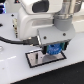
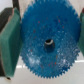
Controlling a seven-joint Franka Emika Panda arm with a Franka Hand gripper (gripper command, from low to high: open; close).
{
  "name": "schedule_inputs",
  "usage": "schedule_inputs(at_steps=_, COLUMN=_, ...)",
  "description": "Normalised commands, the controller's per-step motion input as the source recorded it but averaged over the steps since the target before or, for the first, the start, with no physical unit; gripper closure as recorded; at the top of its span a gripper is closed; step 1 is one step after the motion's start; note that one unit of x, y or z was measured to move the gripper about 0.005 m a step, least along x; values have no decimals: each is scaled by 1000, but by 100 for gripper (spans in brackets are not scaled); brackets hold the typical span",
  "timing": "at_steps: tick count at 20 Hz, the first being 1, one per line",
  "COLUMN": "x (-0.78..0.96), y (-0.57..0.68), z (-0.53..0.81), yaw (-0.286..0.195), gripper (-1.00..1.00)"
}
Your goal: Insert the blue gear onto the right peg, followed by the red gear
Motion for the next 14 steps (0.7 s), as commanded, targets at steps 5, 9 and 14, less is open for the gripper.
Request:
schedule_inputs(at_steps=5, x=102, y=-12, z=-124, yaw=0, gripper=100)
schedule_inputs(at_steps=9, x=41, y=-69, z=140, yaw=0, gripper=100)
schedule_inputs(at_steps=14, x=155, y=9, z=-284, yaw=0, gripper=100)
